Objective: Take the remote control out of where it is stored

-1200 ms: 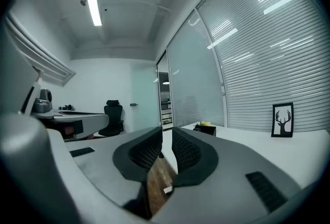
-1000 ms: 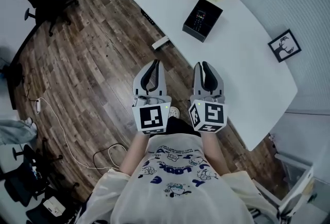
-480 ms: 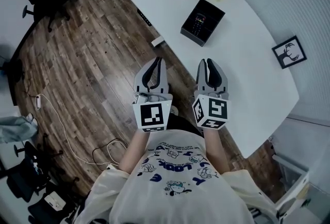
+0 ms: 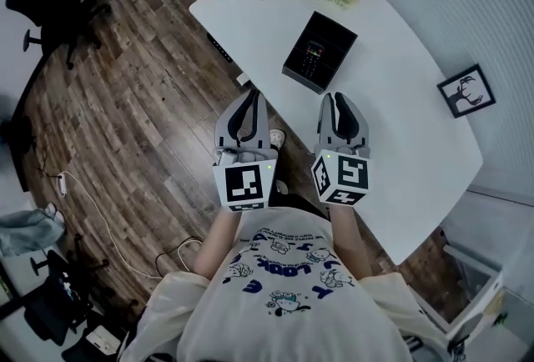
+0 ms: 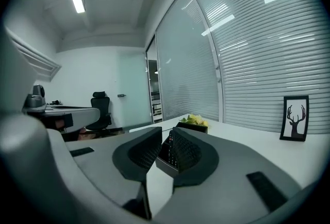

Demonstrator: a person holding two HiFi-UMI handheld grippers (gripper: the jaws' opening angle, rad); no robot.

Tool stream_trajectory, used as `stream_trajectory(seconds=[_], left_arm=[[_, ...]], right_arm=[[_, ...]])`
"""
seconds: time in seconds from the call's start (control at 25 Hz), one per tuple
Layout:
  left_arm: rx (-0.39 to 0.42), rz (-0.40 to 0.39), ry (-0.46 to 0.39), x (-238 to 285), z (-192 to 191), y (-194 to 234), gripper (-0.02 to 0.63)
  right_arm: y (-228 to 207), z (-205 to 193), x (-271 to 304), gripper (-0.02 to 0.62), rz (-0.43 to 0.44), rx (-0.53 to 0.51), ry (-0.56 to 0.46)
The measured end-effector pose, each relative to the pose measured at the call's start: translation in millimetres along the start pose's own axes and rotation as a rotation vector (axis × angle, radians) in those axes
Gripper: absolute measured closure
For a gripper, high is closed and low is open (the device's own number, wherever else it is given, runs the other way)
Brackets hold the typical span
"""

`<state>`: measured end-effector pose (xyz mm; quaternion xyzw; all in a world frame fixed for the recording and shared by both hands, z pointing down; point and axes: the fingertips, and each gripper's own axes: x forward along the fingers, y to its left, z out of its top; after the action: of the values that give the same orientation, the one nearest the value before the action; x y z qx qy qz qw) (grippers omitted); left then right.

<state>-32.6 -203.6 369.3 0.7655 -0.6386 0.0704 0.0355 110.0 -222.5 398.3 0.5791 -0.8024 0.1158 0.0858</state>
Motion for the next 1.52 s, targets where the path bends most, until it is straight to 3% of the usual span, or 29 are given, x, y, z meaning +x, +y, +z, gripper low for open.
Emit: stream_trajectory(seconds=[0.16, 0.64, 1.52], left_arm=[[-0.004, -0.027, 0.014, 33, 1, 4, 0.583], [-0.009, -0.094, 0.073, 122, -10, 13, 0.583], [-0.030, -0.154, 0.191, 196, -50, 21, 0.583]], right_arm=[[-8, 4, 31, 0.457, -0.002, 0.012, 0.026], [-26, -9, 114, 0.405, 0.002, 0.022, 0.141], [-28, -62, 178, 0.402, 0.094, -0.014, 0.364]])
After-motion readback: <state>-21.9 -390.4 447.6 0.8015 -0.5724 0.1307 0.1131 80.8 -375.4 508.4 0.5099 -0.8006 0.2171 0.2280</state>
